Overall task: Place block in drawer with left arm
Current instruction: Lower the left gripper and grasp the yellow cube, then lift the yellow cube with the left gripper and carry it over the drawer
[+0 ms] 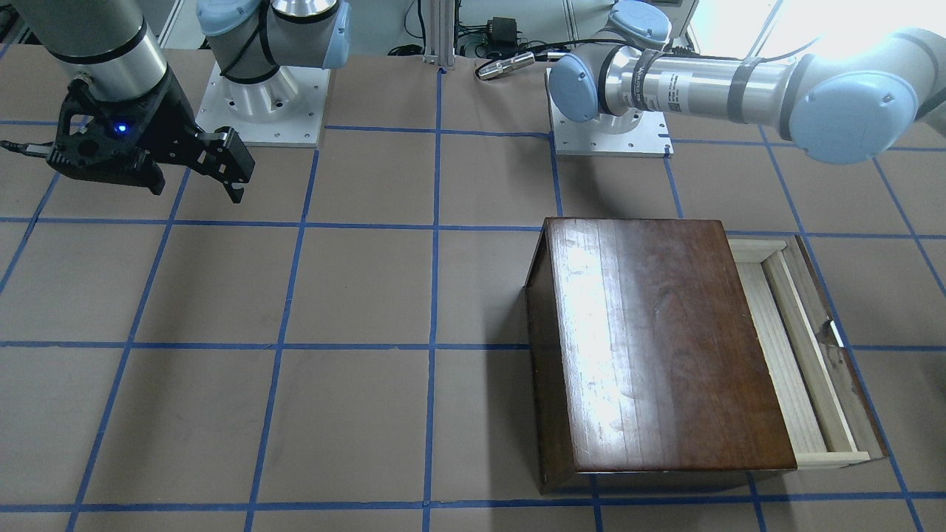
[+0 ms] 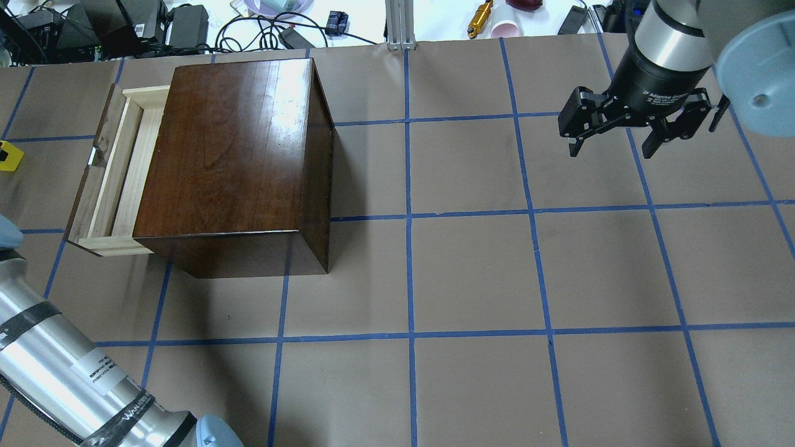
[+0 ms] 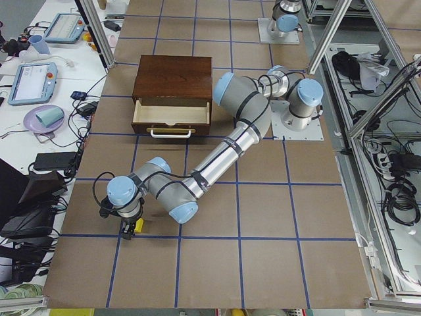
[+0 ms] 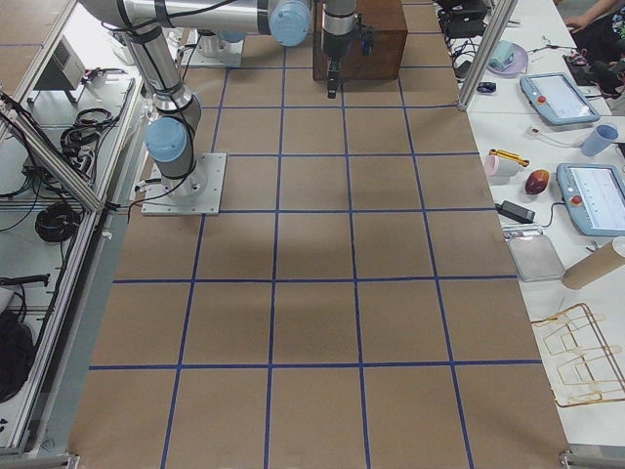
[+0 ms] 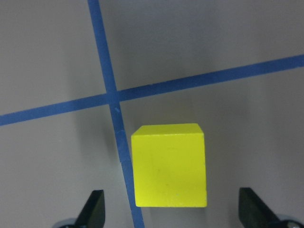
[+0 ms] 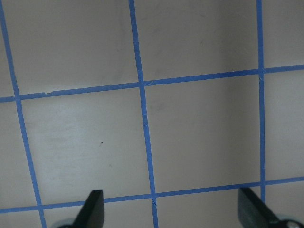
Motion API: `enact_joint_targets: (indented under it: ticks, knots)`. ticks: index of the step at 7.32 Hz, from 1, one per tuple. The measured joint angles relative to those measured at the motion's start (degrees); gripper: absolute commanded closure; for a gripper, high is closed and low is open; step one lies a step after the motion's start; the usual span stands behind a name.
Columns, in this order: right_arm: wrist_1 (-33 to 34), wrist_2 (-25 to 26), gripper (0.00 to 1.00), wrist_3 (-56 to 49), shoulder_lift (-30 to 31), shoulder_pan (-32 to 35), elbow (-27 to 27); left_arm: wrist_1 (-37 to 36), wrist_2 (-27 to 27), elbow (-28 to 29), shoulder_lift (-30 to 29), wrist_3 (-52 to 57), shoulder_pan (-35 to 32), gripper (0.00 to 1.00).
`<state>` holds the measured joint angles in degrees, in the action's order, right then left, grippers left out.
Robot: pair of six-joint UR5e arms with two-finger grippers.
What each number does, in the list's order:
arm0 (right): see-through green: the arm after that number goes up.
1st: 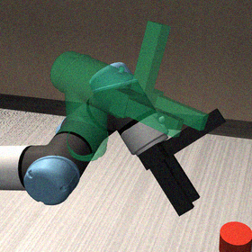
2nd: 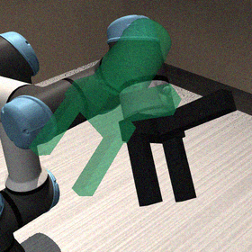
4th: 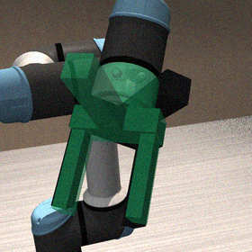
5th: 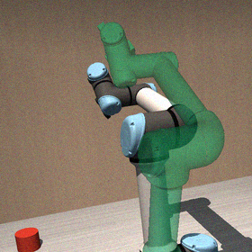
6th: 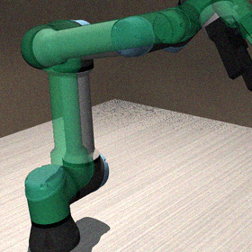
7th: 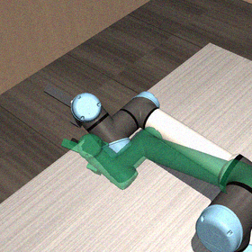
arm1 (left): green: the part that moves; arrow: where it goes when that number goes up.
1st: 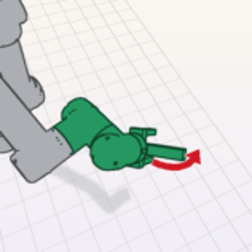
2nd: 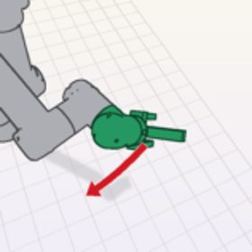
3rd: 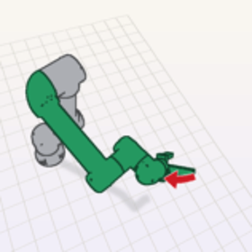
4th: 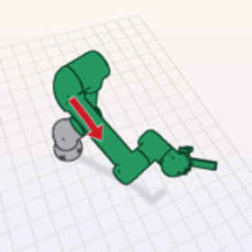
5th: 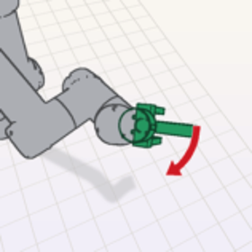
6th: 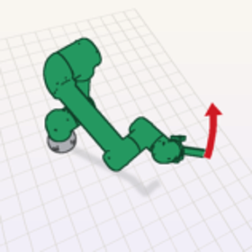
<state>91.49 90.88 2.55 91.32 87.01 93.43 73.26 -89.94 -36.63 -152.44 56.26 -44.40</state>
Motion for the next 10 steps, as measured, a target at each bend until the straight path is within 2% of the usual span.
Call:
enact_joint_targets:
  ticks: [1, 3, 4, 5, 8, 10]
  knots:
    - [0.0, 0.02, 0.0, 0.0, 0.0, 0.0, 0.0, -0.33, 0.16, 0.02, -0.26, 0.43, 0.0, 0.03]
    - [0.0, 0.02, 0.0, 0.0, 0.0, 0.0, 0.0, -0.54, 0.52, -0.01, -0.63, 0.78, -0.07, 0.42]
    - [0.0, 0.01, 0.0, 0.0, 0.0, 0.0, 0.0, -0.56, 0.6, -0.02, -0.64, 0.93, -0.07, 0.54]
    - [0.0, 0.0, 0.0, 0.0, 0.0, 0.0, 0.0, -0.56, 0.63, -0.02, -0.64, 1.13, -0.08, 0.58]
    - [0.0, 0.02, 0.0, 0.0, 0.0, 0.0, 0.0, -0.31, 0.62, -0.81, 0.51, 1.47, -0.16, 0.58]
    - [0.0, 0.02, 0.0, 0.0, 0.0, 0.0, 0.0, 1.56, 0.13, -4.23, 4.9, 1.06, -0.54, 0.58]
